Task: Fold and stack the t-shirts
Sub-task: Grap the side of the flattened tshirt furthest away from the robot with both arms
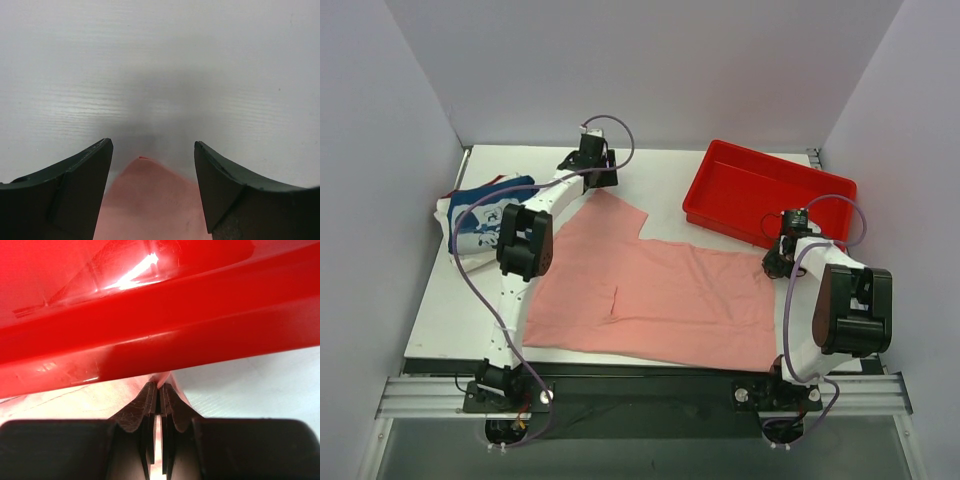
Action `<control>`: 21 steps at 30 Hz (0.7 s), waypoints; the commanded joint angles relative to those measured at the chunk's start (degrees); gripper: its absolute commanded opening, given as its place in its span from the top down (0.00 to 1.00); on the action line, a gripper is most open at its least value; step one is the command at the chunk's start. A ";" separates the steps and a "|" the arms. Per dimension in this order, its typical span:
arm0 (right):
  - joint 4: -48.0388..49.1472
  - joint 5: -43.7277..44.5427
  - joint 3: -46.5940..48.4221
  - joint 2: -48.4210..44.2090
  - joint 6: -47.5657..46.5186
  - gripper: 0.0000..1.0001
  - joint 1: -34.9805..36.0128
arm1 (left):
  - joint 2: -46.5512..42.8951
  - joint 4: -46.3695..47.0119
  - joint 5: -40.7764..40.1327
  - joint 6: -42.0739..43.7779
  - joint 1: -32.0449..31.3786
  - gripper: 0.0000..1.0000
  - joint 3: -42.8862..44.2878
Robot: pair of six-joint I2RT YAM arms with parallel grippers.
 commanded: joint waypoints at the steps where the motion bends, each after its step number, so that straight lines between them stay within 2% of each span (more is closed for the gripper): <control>1: -1.66 -0.34 0.10 -0.98 -0.80 0.99 -0.29 | 2.77 -6.68 -2.12 1.75 0.50 0.24 7.25; 8: -1.66 -0.34 0.37 -0.72 -0.80 0.99 -0.29 | 3.22 -7.74 -2.30 2.36 0.50 0.37 7.00; 12: -1.66 -0.34 0.37 -0.63 -0.80 0.99 -0.29 | 2.78 -6.95 -1.43 2.63 0.41 0.41 5.59; 15: -1.57 -0.34 0.28 -0.80 -0.80 0.99 -0.29 | 3.13 -6.60 -1.16 3.16 0.41 0.57 5.77; 16: -1.75 -0.34 0.19 -0.81 -0.71 0.99 -0.29 | 3.48 -6.77 -1.16 3.59 0.41 0.66 5.94; 19: -1.66 -0.42 0.28 -0.81 -0.80 0.99 -0.29 | 3.83 -7.21 -1.16 4.47 0.41 0.80 6.47; 20: -1.66 -0.34 0.28 -0.89 -0.80 0.99 -0.29 | 3.92 -7.22 -1.16 4.74 0.41 0.90 6.73; 21: -1.57 -0.42 0.28 -0.89 -0.80 1.00 -0.29 | 4.01 -7.39 -0.99 4.91 0.41 0.94 6.91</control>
